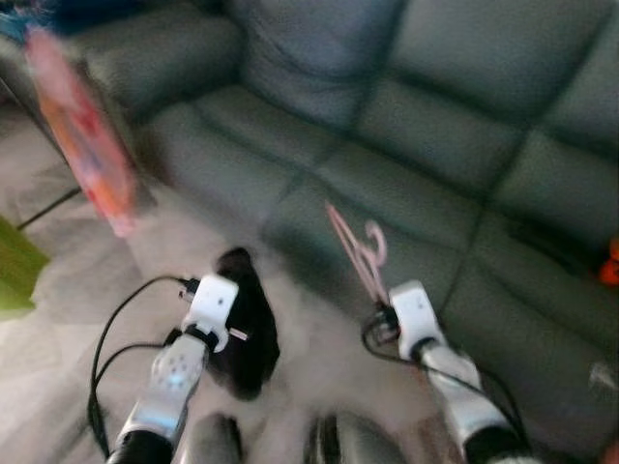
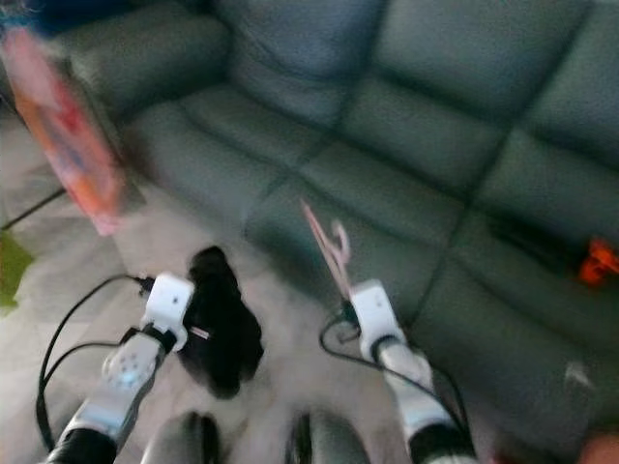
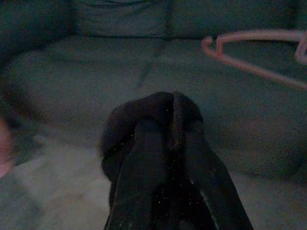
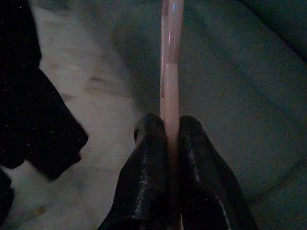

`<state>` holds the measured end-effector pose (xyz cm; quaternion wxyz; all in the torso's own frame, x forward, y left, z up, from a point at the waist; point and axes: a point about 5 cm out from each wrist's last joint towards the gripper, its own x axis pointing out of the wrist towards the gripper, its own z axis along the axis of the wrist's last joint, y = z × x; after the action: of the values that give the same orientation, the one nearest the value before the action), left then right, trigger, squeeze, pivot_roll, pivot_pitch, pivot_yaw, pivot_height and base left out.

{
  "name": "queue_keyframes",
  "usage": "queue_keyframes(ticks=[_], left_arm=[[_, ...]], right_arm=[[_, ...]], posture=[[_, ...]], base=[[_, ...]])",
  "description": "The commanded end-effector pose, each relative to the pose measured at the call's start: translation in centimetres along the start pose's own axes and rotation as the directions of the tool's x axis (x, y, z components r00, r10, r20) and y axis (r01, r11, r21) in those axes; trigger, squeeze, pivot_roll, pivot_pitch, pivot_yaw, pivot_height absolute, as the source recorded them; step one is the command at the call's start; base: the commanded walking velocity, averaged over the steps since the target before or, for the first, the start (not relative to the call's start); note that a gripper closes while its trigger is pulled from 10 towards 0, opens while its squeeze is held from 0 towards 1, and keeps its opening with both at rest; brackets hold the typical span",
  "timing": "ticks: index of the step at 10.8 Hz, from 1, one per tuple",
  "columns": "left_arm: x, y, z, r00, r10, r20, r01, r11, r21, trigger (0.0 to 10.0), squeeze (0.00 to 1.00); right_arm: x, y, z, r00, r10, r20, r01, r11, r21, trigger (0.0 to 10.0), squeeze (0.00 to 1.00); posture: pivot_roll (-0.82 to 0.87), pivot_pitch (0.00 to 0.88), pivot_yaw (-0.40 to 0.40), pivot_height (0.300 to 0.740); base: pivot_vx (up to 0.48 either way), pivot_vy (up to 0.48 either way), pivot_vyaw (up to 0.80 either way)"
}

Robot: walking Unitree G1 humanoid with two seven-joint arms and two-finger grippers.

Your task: Hang hanger

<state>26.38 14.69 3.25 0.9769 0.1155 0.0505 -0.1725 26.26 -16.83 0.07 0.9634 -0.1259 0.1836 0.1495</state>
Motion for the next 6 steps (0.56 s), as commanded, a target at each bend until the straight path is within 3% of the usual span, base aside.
queue_keyframes(ticks=[1,4,6], left_arm=[[-0.12,-0.20,0.25,1.000,-0.012,0.023,0.012,1.000,-0.008,10.0,0.00],[-0.17,-0.25,0.36,0.999,-0.033,0.033,0.034,0.999,-0.014,10.0,0.00],[-0.20,-0.27,0.40,0.999,-0.041,0.036,0.041,0.999,-0.017,10.0,0.00]], right_arm=[[0.39,0.05,0.75,1.000,0.001,0.019,-0.001,1.000,-0.012,10.0,0.00],[0.42,0.12,0.78,1.000,0.001,0.017,0.000,1.000,-0.008,10.0,0.00],[0.43,0.18,0.77,1.000,0.002,0.019,-0.002,1.000,-0.006,10.0,0.00]], posture=[[0.02,0.126,-0.067,0.740],[0.02,0.129,-0.064,0.740],[0.02,0.130,-0.063,0.740]], base=[[0.000,0.000,0.00],[0.000,0.000,-0.73],[0.000,-0.300,0.00]])
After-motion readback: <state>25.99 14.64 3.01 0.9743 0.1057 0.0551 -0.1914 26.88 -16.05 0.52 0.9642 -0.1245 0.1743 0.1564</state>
